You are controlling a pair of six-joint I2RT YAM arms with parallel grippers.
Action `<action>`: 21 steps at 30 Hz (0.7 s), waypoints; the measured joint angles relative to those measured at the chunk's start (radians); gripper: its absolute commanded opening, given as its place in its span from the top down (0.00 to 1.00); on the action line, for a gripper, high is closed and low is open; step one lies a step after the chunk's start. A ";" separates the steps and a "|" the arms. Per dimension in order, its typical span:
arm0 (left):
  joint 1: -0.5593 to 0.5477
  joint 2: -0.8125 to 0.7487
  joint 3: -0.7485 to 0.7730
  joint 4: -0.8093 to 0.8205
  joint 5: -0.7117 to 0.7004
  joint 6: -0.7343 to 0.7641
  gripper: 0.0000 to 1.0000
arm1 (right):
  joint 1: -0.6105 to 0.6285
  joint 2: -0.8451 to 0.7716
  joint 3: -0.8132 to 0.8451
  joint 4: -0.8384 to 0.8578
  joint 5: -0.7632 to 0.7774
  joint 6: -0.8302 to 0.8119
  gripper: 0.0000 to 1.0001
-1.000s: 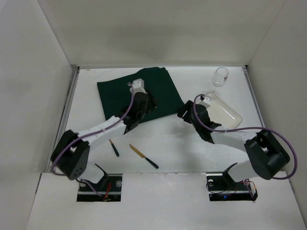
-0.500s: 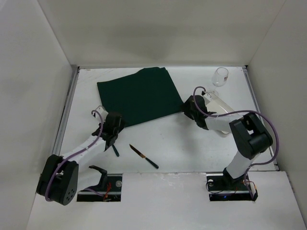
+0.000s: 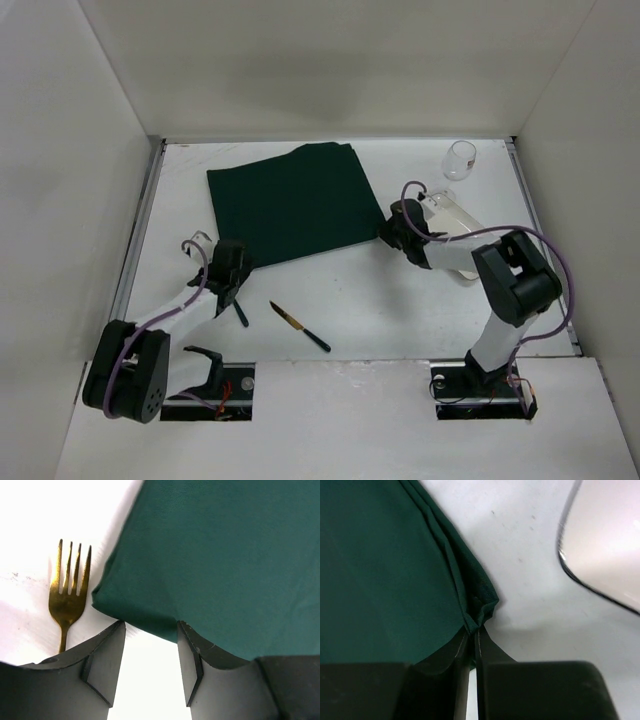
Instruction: Set the dinner table for one person
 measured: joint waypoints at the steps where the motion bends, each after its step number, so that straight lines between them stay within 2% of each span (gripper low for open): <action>1: 0.005 0.012 0.000 0.006 0.005 0.000 0.58 | 0.002 -0.021 -0.021 0.001 0.003 0.001 0.88; 9: 0.021 0.086 0.003 0.103 0.019 0.000 0.67 | 0.058 -0.224 -0.251 0.003 0.056 0.023 0.88; 14: 0.021 0.095 0.002 0.114 0.030 0.003 0.87 | 0.099 -0.263 -0.311 0.016 0.085 0.028 0.88; 18: 0.019 0.068 -0.018 0.121 0.043 0.014 0.93 | 0.112 -0.278 -0.348 0.042 0.095 0.036 0.88; 21: 0.012 0.021 -0.043 0.118 0.045 0.029 0.94 | 0.124 -0.297 -0.370 0.048 0.102 0.044 0.88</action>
